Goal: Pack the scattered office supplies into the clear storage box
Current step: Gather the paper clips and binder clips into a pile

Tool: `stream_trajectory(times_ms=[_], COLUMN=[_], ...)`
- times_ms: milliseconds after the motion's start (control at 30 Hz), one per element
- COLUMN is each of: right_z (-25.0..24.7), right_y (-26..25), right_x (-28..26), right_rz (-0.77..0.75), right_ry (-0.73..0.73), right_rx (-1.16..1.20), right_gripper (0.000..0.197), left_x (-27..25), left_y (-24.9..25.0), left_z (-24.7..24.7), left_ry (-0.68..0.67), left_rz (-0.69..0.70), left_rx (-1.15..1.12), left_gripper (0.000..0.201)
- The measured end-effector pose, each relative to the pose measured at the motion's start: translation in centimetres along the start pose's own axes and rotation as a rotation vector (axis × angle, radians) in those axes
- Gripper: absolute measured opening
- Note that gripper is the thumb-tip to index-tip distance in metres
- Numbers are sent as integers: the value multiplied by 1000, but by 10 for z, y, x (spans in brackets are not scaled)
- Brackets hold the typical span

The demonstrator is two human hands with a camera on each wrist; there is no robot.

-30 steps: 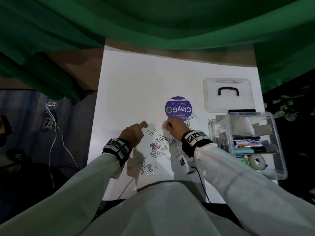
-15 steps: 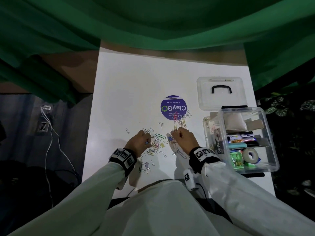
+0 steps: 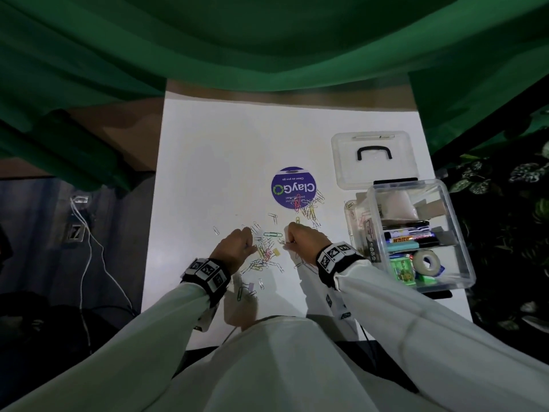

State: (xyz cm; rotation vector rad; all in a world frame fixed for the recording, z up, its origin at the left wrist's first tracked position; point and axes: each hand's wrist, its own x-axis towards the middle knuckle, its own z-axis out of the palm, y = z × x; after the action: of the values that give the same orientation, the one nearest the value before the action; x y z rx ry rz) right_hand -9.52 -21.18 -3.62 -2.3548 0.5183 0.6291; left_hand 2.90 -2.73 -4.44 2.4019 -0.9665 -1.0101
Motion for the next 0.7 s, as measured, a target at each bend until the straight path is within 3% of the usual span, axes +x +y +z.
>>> stream_trajectory(times_ms=[200,333,533,600,700], right_z=[-29,-74,-147,-163,-172], right_y=[1,24,116,142,178], right_x=[-40,-80,-127,-130,-120], right_rz=[-11,85,384,449,513], right_ry=[105,284,691,685,546], right_rx=[325,585,785,784,692], right_gripper=[3,16,23,24,19], left_x=[3,14,57,71,88], left_y=[56,143,279,317,357], left_z=[-16,-24,-3,13,37], left_ry=[104,128,-33,-59,-83], left_rz=[58,172,344,343,298], left_rx=[-184,-355,-365,-317,-220], left_gripper=[6,4,10,12,24])
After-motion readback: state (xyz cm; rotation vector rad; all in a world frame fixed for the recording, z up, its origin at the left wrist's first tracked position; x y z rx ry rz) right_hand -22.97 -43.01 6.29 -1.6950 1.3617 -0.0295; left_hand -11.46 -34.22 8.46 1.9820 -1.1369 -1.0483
